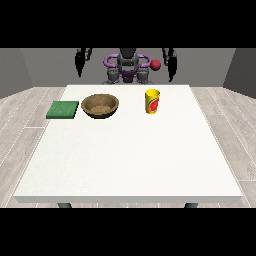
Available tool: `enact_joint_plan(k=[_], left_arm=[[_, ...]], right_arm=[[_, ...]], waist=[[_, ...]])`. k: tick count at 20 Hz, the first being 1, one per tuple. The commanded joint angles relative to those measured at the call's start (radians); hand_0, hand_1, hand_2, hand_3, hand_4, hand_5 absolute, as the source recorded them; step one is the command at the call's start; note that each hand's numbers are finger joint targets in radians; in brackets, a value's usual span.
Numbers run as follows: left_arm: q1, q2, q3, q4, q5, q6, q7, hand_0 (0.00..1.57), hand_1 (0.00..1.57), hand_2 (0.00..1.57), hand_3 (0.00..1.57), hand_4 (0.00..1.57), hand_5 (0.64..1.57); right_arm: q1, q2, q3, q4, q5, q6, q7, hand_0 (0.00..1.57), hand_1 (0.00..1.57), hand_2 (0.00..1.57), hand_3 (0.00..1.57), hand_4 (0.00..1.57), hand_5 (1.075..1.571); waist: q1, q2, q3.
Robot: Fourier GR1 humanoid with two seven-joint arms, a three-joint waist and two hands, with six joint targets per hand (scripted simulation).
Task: Pick the cup and pour the ball into the bowl, then pick the bowl and place it on the pad
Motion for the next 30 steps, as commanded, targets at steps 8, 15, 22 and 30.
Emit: enact_joint_plan(k=[8, 15, 22, 30], left_arm=[[0.057, -0.088, -0.010, -0.152, 0.094, 0.068, 0.272, 0.00, 0.00, 0.00, 0.00, 0.64, 1.565], [0.010, -0.098, -0.090, -0.347, 0.040, 0.185, 0.435, 0.00, 0.00, 0.00, 0.00, 0.60, 1.563], [-0.197, -0.098, -0.052, -0.212, -0.037, 0.227, 0.220, 0.00, 0.00, 0.00, 0.00, 0.61, 1.555], [-0.218, -0.066, 0.013, -0.052, -0.041, 0.161, -0.115, 0.00, 0.00, 0.00, 0.00, 0.55, 1.487]], right_arm=[[0.085, 0.035, -0.008, -0.175, -0.135, 0.002, 0.280, 0.00, 0.00, 0.00, 0.00, 0.87, 1.539], [0.073, 0.044, 0.014, -0.416, -0.104, -0.096, 0.450, 0.00, 0.00, 0.00, 0.00, 0.82, 1.540], [-0.059, 0.055, 0.017, -0.375, -0.078, -0.077, 0.286, 0.00, 0.00, 0.00, 0.00, 0.72, 1.540], [-0.127, 0.021, -0.105, -0.246, -0.173, 0.013, 0.043, 0.00, 0.00, 0.00, 0.00, 0.69, 1.543]], waist=[[-0.035, -0.424, 0.0397], [-0.032, -0.306, 0.0399], [-0.070, -0.011, 0.0399], [-0.071, 0.236, 0.0399]])
